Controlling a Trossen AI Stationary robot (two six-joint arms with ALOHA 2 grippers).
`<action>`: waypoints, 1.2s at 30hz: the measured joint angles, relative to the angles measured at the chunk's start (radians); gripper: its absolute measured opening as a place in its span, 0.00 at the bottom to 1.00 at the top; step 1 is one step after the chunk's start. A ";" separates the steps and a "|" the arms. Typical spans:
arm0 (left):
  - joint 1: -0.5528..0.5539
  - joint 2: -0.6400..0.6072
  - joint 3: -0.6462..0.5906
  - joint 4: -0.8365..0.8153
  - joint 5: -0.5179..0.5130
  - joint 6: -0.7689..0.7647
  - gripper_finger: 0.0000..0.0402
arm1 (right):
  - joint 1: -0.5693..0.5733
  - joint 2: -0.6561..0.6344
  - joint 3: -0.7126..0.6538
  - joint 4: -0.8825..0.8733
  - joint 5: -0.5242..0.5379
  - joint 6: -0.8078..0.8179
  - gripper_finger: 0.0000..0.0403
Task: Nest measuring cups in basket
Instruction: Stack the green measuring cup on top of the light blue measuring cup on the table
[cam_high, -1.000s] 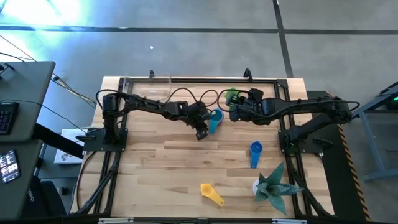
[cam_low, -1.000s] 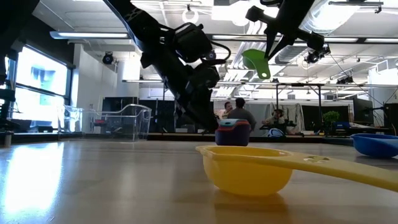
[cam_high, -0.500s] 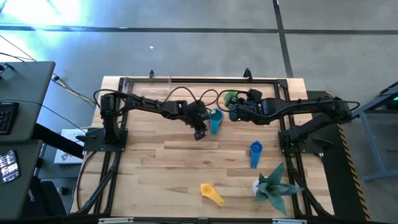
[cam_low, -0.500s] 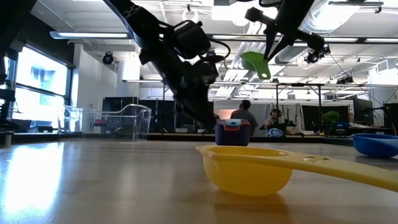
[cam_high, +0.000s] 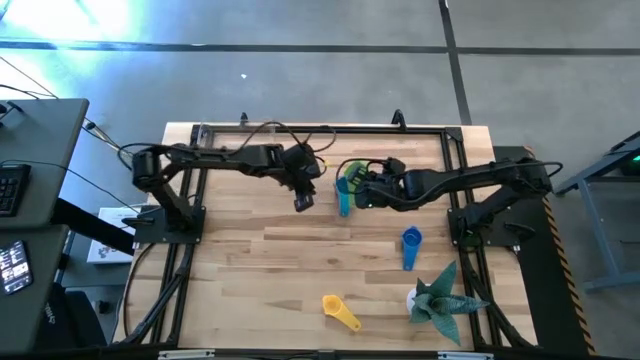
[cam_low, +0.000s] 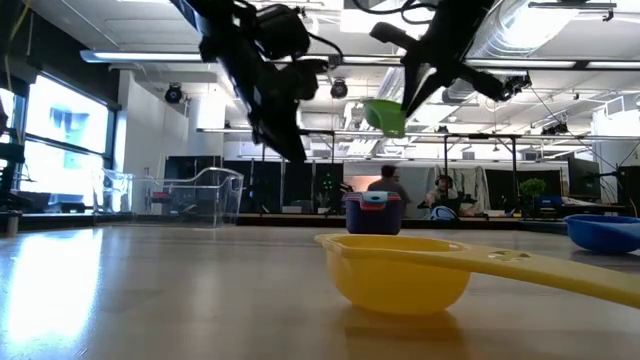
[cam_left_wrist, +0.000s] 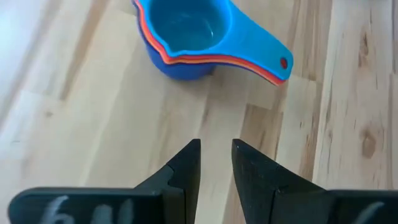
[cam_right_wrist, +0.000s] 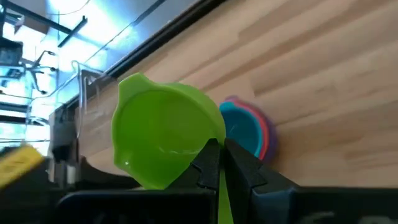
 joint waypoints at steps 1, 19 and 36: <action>0.004 -0.020 0.000 -0.016 -0.004 0.010 0.20 | 0.000 0.010 0.000 0.017 -0.003 0.003 0.00; 0.008 -0.282 0.000 -0.136 -0.045 0.085 0.20 | -0.078 0.135 0.000 0.100 -0.190 0.029 0.00; 0.008 -0.298 -0.001 -0.232 -0.057 0.145 0.20 | -0.156 0.211 0.000 0.121 -0.302 0.028 0.00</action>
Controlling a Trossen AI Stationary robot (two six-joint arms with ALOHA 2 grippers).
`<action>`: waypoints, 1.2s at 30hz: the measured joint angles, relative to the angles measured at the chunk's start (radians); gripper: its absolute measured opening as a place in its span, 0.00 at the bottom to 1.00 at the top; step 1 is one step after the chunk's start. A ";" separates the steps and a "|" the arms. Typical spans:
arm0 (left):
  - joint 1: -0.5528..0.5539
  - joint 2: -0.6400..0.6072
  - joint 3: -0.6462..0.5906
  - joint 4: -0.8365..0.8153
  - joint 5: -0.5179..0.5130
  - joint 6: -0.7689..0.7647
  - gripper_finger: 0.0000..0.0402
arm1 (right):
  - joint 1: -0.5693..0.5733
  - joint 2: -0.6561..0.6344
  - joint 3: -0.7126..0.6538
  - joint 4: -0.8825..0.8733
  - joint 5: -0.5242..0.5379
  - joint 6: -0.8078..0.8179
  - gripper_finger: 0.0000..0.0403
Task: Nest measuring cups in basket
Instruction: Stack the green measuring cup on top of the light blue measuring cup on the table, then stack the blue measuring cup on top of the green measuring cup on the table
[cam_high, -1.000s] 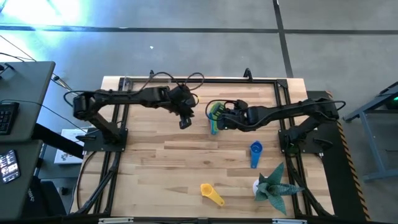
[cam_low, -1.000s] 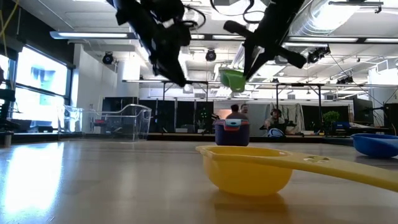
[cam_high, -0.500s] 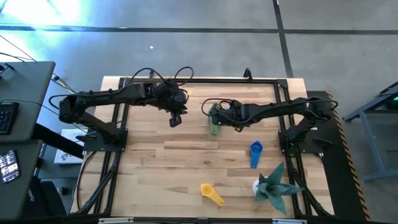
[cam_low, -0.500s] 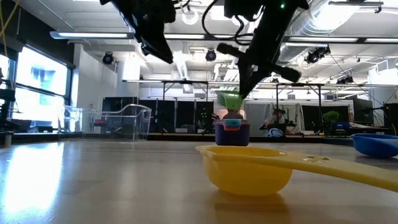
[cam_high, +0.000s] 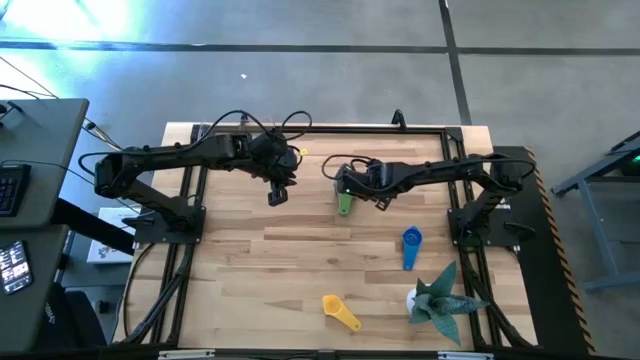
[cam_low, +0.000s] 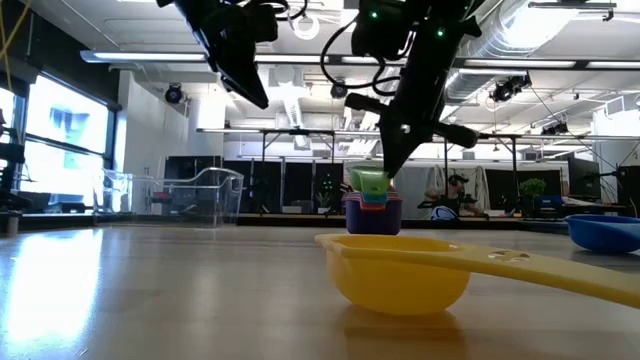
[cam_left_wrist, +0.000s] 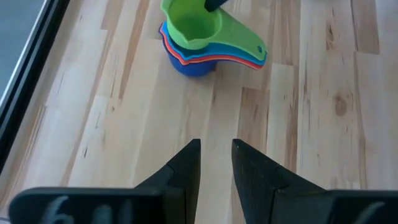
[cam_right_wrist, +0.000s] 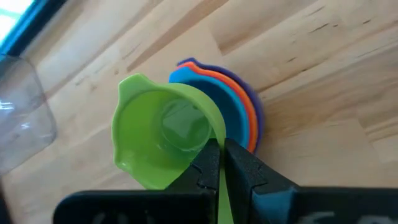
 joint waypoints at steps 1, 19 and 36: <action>0.000 0.000 0.000 -0.001 -0.001 0.000 0.20 | -0.003 0.000 0.000 0.004 0.000 0.000 0.00; 0.000 0.000 0.000 -0.002 -0.001 0.000 0.20 | -0.008 0.003 0.000 -0.029 -0.011 0.000 0.12; 0.000 0.000 0.000 -0.003 -0.001 0.000 0.20 | 0.009 -0.062 0.000 -0.092 -0.057 -0.189 0.15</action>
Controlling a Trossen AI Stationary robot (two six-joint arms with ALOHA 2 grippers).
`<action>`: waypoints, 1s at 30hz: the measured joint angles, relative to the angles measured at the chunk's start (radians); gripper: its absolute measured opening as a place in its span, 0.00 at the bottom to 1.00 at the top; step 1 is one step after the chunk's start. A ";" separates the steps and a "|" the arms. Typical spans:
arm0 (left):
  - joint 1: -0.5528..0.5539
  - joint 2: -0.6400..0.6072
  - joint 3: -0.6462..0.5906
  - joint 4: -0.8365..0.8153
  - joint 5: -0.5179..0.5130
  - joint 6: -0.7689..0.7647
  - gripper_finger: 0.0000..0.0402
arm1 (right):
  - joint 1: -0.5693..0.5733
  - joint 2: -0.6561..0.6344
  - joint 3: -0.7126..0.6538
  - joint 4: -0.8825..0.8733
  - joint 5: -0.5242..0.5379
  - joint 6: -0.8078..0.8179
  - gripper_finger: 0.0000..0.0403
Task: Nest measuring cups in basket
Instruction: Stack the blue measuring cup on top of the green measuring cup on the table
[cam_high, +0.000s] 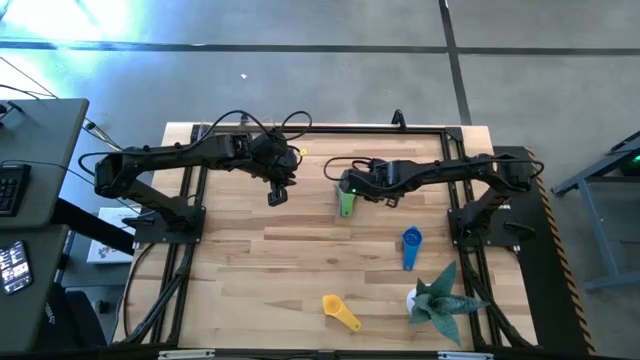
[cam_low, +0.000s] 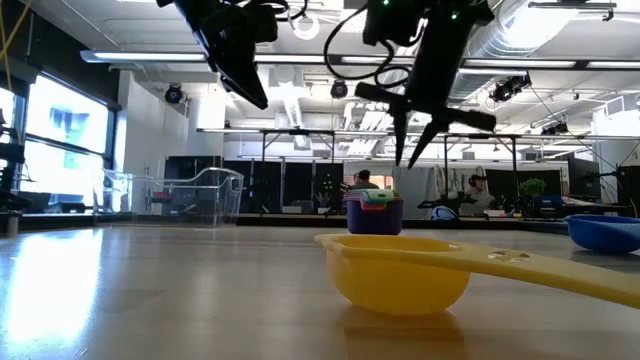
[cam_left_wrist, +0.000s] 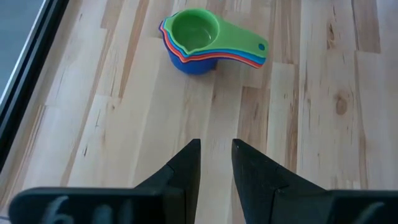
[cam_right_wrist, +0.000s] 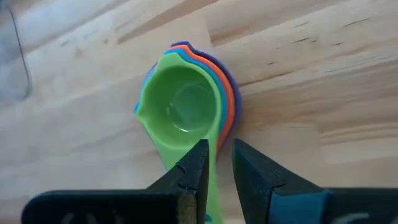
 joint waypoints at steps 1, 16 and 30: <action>0.000 0.000 0.000 -0.002 0.000 0.000 0.20 | 0.002 -0.011 0.000 -0.016 -0.005 -0.021 0.15; 0.004 0.000 0.000 -0.045 -0.074 -0.029 0.20 | -0.014 -0.112 0.000 -0.315 -0.249 -0.679 0.15; 0.114 0.000 0.000 -0.041 -0.076 -0.241 0.20 | -0.077 -0.112 0.000 -0.386 -0.512 -1.542 0.15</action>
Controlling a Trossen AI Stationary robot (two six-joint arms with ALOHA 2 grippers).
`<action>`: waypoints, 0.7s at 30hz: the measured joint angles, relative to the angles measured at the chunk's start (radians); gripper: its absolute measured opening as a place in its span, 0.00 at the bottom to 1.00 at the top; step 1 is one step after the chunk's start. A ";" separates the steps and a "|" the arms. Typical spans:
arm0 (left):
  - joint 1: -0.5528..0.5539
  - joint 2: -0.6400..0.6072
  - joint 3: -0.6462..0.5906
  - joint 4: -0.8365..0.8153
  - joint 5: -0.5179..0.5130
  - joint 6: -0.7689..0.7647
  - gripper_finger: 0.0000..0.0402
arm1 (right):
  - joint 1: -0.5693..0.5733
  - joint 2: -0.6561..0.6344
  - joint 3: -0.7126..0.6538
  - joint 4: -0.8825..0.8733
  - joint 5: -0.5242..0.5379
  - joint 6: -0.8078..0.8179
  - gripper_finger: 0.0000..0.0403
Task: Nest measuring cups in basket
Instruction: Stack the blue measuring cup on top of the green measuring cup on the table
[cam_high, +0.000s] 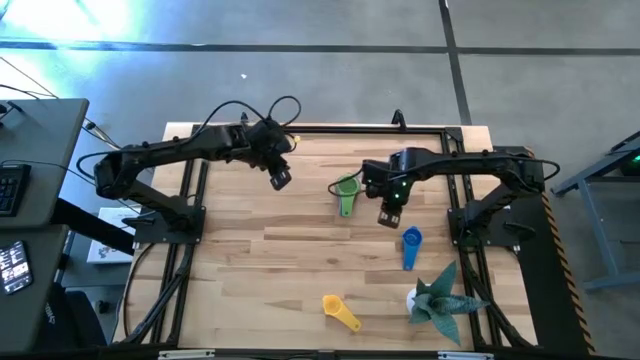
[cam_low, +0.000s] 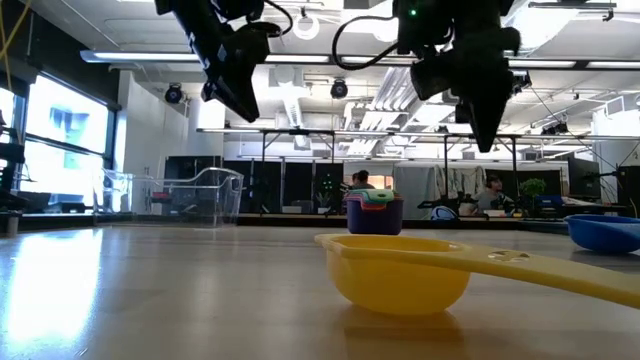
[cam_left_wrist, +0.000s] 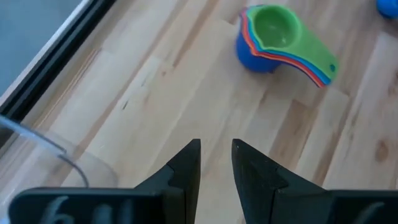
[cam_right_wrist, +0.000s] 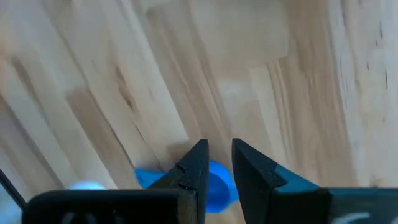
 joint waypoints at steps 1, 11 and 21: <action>0.008 0.000 0.000 0.000 -0.002 -0.014 0.20 | 0.002 0.000 0.000 -0.011 0.000 -0.045 0.15; 0.061 0.000 0.000 0.007 -0.033 -0.129 0.20 | 0.063 0.001 -0.022 -0.030 0.029 -0.373 0.15; 0.065 0.000 0.000 0.013 -0.033 -0.148 0.20 | 0.141 0.001 -0.158 -0.026 0.089 -0.452 0.15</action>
